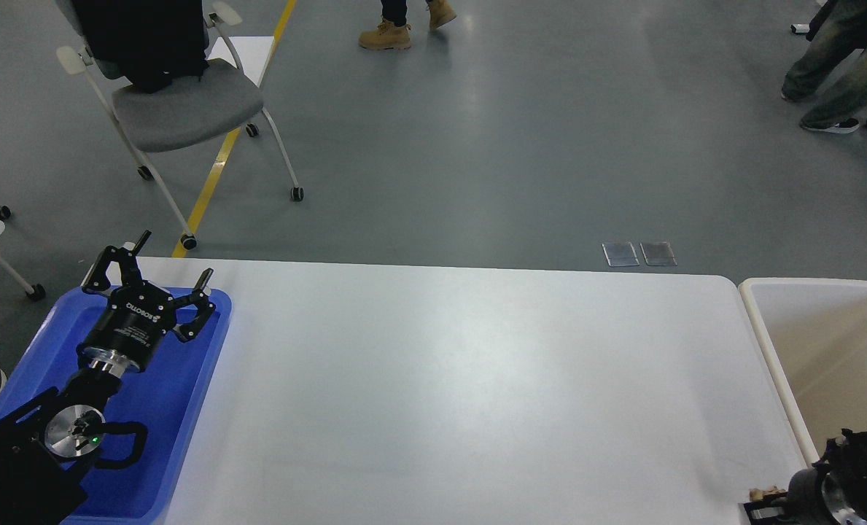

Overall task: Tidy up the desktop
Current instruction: 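Lift the tan object with the right gripper toward the white bin, then move the right gripper over the white bin and release the object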

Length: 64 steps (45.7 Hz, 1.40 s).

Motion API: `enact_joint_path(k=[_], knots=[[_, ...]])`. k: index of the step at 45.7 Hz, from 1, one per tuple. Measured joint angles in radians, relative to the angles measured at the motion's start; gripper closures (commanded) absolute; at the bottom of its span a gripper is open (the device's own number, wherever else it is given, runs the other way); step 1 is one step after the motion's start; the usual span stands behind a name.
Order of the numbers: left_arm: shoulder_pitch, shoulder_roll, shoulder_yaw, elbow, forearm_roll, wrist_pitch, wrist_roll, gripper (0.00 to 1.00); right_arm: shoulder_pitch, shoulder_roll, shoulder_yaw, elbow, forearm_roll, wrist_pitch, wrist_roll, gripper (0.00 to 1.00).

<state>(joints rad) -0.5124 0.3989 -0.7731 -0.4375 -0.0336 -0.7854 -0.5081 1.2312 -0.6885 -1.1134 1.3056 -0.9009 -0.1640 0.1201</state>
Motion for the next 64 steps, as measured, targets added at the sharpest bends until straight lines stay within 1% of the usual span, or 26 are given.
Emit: enact_joint_path(k=[5,12,18,24,30,36,51,61,64], knots=[[0.0,0.0,0.0,0.0,0.0,0.0,0.0,0.01,0.082,-0.029,-0.039,0.051,-0.004,0.003,0.013,1.0],[0.0,0.0,0.0,0.0,0.0,0.0,0.0,0.01,0.245,-0.054,-0.11,0.149,-0.005,0.02,0.03,1.0],[0.0,0.0,0.0,0.0,0.0,0.0,0.0,0.01,0.393,-0.068,-0.152,0.221,-0.002,0.064,0.037,1.0],[0.0,0.0,0.0,0.0,0.0,0.0,0.0,0.01,0.532,-0.075,-0.176,0.276,0.0,0.129,0.041,1.0],[0.0,0.0,0.0,0.0,0.0,0.0,0.0,0.01,0.672,-0.08,-0.189,0.314,0.002,0.218,0.044,1.0],[0.0,0.0,0.0,0.0,0.0,0.0,0.0,0.01,0.769,-0.086,-0.193,0.329,0.003,0.297,0.049,1.0],[0.0,0.0,0.0,0.0,0.0,0.0,0.0,0.01,1.058,-0.091,-0.199,0.343,0.076,0.569,0.065,1.0],[0.0,0.0,0.0,0.0,0.0,0.0,0.0,0.01,1.21,-0.077,-0.207,0.327,0.128,0.739,0.067,1.0],[0.0,0.0,0.0,0.0,0.0,0.0,0.0,0.01,1.234,-0.068,-0.223,0.321,0.149,0.766,0.067,1.0]])
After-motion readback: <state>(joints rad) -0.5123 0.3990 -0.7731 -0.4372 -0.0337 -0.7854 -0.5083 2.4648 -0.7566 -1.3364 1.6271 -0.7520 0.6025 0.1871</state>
